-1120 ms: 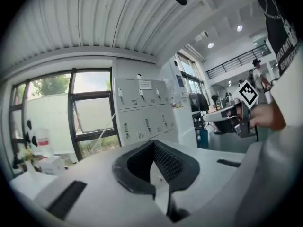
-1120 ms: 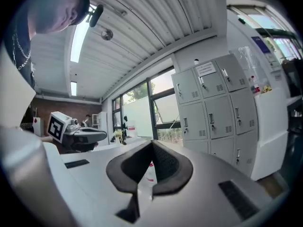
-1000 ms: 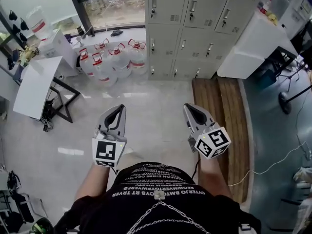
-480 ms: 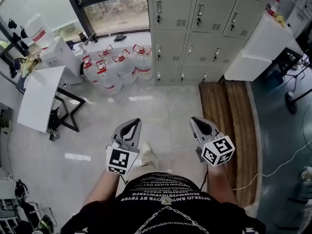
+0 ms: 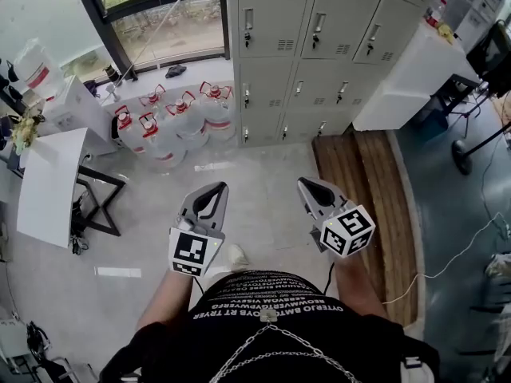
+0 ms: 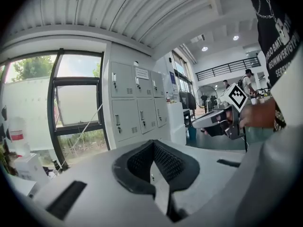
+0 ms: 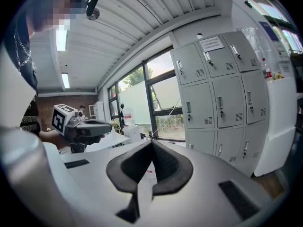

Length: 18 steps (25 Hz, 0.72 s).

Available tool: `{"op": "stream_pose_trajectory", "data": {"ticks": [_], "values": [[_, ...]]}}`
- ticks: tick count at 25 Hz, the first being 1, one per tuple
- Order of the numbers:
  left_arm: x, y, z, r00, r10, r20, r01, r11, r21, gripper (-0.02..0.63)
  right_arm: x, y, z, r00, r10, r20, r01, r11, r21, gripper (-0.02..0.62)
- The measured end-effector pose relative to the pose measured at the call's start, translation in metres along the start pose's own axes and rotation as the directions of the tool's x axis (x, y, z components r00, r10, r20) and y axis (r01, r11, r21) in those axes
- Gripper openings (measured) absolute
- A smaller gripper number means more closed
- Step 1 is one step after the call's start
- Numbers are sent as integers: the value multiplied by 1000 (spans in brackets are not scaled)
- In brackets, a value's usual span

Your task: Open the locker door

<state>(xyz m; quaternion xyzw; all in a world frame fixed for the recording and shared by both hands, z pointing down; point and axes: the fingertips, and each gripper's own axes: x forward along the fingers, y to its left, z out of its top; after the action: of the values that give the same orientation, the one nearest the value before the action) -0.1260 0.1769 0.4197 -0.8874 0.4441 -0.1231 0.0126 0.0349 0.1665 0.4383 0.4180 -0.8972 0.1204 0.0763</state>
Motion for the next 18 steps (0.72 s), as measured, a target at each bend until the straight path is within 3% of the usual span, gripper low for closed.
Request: {"op": "stream_pose_trajectory", "data": {"ticks": [8,14,18], "values": [[16,62,-22,998,-61,-23,60,998,-32,-1,58,4,23,1000,-26,-18,26,1000,-14,-5],[31,89,-25,994,-110,-10,110,994,-14,-2,74,-11,43,995,-99,4,99,995,-32,-5],[42,101,-24,995,-100,2,100,995,-23,0,71,-22,47,990,-138,3,138,990,-33,-5]]}}
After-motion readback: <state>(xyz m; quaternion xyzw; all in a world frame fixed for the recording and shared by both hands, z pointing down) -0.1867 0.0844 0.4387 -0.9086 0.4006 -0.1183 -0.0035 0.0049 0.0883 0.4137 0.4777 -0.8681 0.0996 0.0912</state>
